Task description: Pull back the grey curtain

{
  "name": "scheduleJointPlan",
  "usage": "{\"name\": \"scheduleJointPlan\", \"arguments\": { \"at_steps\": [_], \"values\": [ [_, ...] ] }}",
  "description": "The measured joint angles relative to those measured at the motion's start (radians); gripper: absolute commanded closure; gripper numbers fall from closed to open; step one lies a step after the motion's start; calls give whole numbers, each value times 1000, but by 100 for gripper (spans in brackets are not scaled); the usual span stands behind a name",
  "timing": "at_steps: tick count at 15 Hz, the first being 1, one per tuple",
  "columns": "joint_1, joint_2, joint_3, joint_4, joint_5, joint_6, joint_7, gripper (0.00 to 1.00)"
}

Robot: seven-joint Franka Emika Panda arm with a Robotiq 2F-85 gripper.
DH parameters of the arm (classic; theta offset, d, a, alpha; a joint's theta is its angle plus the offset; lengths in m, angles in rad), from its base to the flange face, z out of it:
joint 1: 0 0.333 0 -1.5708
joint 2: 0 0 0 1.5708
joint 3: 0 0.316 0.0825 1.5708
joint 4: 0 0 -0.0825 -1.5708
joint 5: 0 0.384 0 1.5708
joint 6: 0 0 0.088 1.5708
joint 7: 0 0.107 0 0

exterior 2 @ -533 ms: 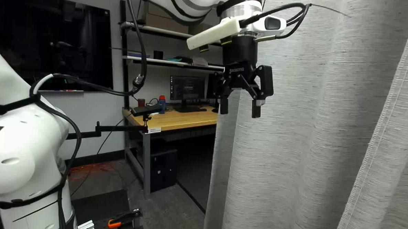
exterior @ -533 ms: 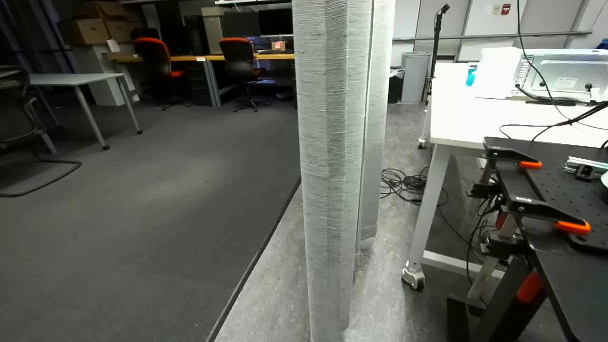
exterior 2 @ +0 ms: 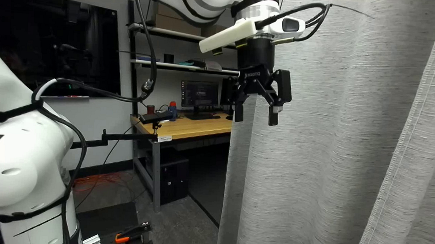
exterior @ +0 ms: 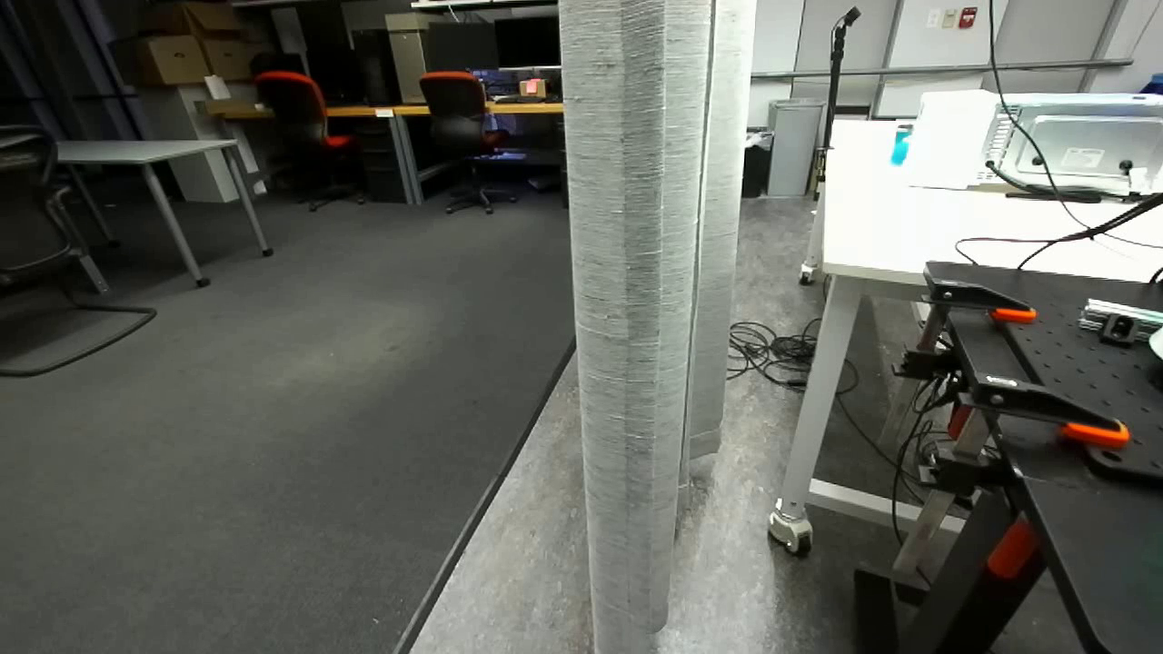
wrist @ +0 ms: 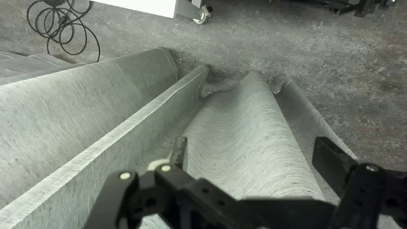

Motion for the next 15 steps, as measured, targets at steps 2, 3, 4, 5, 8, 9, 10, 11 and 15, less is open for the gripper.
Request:
{"name": "scheduleJointPlan", "arguments": {
  "at_steps": [2, 3, 4, 5, 8, 9, 10, 11, 15],
  "values": [
    [0, 0, 0, 0, 0, 0, 0, 0],
    [0, 0, 0, 0, 0, 0, 0, 0],
    [0, 0, 0, 0, 0, 0, 0, 0],
    [0, 0, 0, 0, 0, 0, 0, 0],
    [0, 0, 0, 0, 0, 0, 0, 0],
    [1, 0, 0, 0, 0, 1, 0, 0],
    [3, 0, 0, -1, 0, 3, 0, 0],
    [7, -1, 2, -2, 0, 7, 0, 0],
    [34, -13, 25, -31, 0, 56, -1, 0]
  ]
}}
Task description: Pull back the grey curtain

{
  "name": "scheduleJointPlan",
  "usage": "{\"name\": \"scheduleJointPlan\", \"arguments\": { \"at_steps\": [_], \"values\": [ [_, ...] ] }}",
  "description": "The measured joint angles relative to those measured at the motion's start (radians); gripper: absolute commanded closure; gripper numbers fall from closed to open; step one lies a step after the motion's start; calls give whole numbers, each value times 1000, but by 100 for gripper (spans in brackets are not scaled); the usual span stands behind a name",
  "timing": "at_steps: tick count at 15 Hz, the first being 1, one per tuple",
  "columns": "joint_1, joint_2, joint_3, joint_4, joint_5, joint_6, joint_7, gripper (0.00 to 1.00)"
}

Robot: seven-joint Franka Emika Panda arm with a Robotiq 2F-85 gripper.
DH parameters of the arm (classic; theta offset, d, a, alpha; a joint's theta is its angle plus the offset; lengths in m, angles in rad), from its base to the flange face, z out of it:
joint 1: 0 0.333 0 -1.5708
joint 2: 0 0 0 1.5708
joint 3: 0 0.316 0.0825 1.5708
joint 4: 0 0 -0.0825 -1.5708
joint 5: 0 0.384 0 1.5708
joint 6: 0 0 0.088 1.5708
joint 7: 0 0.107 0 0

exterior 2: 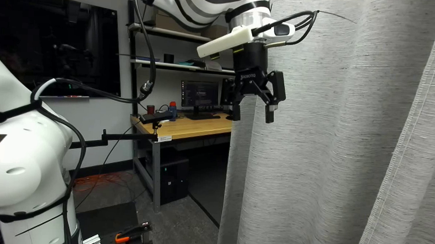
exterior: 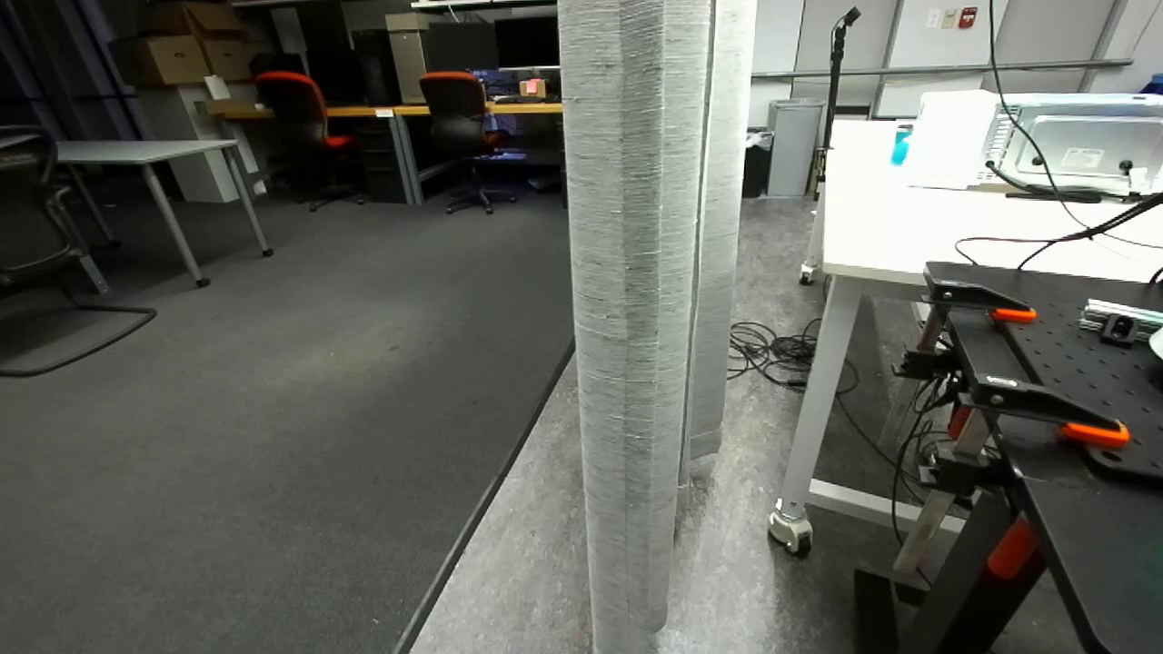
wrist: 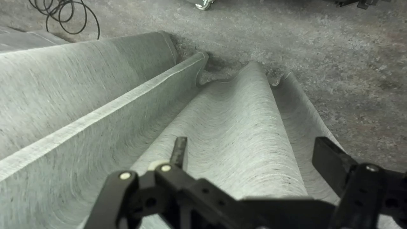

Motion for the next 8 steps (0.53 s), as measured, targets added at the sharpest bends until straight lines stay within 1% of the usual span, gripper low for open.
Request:
{"name": "scheduleJointPlan", "arguments": {
  "at_steps": [5, 8],
  "values": [
    [63, -47, 49, -68, 11, 66, -2, 0],
    [114, -80, 66, -101, 67, 92, -3, 0]
  ]
}}
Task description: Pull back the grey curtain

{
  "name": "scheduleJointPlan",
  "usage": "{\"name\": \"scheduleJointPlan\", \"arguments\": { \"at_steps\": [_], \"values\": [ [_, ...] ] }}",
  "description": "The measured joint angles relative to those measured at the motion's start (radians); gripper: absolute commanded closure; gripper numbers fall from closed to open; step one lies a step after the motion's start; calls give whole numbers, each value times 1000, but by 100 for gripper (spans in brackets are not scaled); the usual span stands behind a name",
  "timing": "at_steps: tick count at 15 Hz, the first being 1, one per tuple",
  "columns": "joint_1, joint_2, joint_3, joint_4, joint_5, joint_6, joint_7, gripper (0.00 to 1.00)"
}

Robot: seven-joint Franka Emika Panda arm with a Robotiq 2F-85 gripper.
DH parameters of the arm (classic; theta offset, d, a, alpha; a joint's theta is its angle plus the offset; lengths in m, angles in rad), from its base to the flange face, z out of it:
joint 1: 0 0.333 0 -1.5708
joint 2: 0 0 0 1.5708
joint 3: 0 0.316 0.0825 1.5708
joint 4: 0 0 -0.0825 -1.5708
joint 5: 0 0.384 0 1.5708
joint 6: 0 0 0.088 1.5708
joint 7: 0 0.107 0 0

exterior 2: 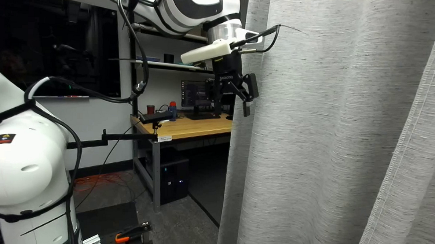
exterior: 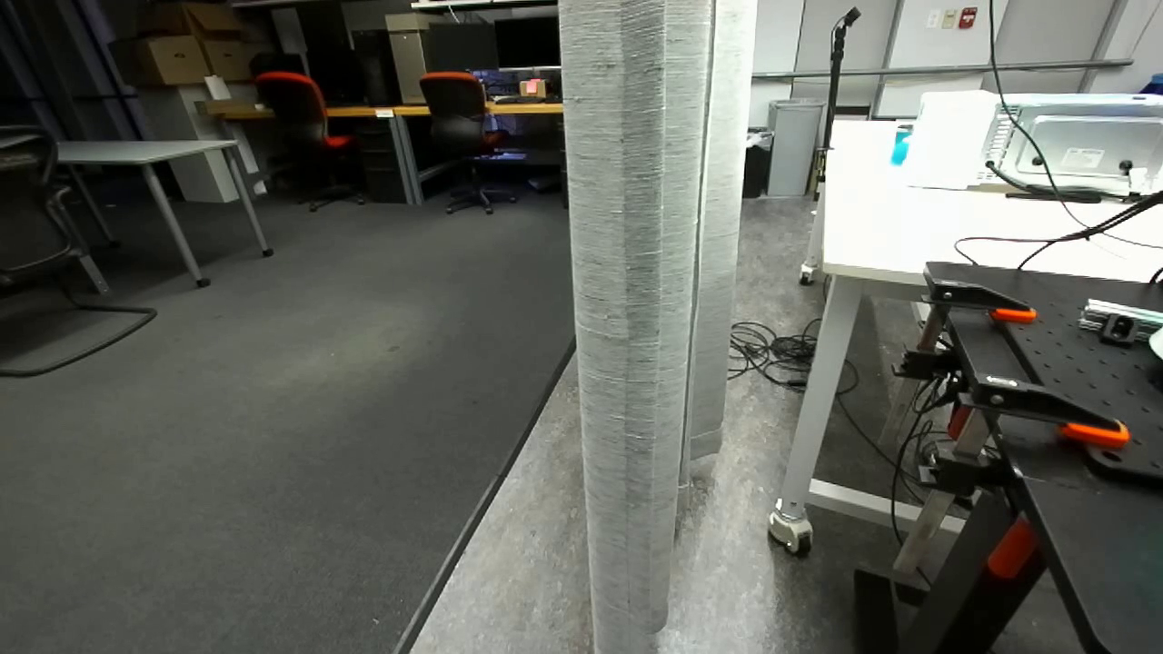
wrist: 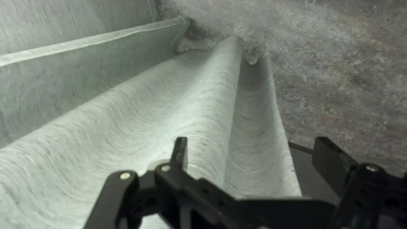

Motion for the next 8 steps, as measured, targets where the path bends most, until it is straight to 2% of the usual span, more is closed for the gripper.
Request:
{"name": "scheduleJointPlan", "arguments": {
  "at_steps": [4, 8],
  "values": [
    [55, -5, 24, -26, 97, 86, 13, 0],
    [79, 47, 55, -35, 139, 250, 49, 0]
  ]
}}
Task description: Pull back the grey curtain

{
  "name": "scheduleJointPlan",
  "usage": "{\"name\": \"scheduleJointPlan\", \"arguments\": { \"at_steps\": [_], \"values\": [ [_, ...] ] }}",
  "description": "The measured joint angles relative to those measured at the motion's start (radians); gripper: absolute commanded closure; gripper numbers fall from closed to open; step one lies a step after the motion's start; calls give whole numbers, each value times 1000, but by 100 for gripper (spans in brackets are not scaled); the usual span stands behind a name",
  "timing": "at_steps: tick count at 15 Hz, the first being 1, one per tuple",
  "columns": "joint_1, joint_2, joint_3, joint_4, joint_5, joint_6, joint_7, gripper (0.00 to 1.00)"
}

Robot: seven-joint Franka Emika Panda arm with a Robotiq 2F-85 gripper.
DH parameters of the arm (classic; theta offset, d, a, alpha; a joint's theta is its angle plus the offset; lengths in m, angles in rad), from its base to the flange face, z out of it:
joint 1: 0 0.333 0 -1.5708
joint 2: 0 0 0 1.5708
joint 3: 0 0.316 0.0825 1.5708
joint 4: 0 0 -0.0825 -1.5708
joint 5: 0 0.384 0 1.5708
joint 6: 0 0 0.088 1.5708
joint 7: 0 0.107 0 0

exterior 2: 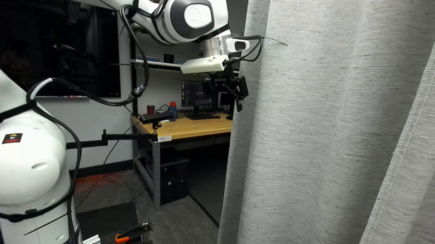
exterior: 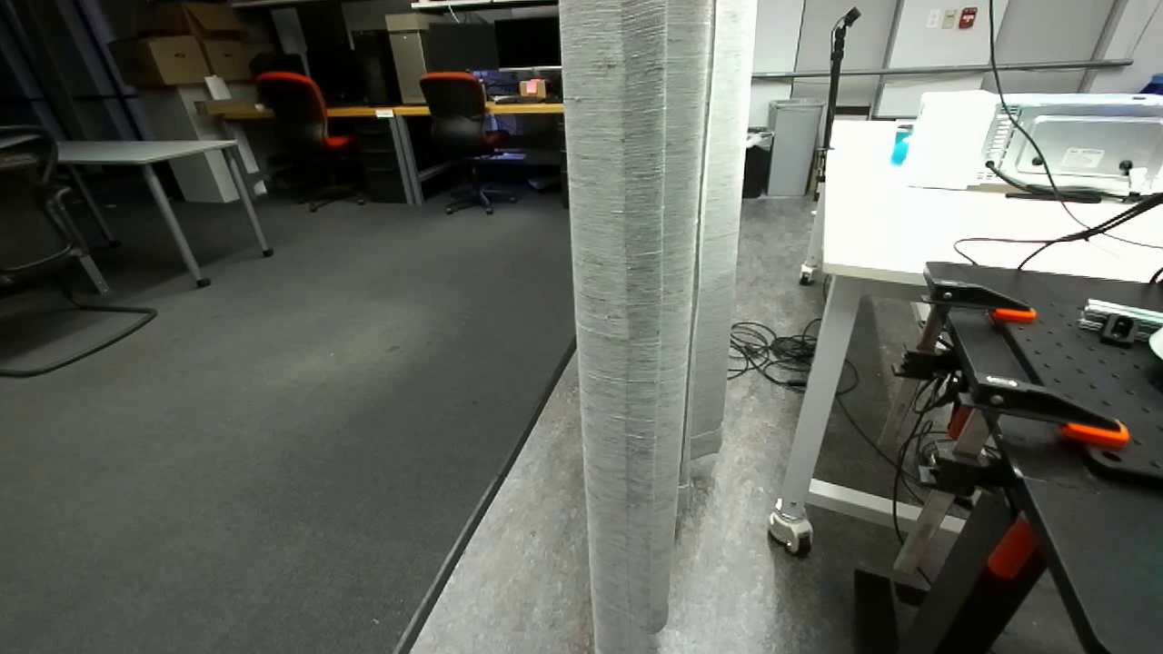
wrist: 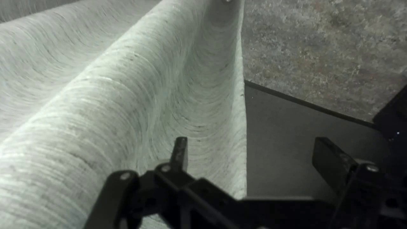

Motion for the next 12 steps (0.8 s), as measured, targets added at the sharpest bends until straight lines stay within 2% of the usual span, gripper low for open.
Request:
{"name": "scheduleJointPlan", "arguments": {
  "at_steps": [11, 12],
  "values": [
    [0, 137, 18, -14, -5, 430, 46, 0],
    [-2, 145, 21, -18, -12, 466, 47, 25]
  ]
}}
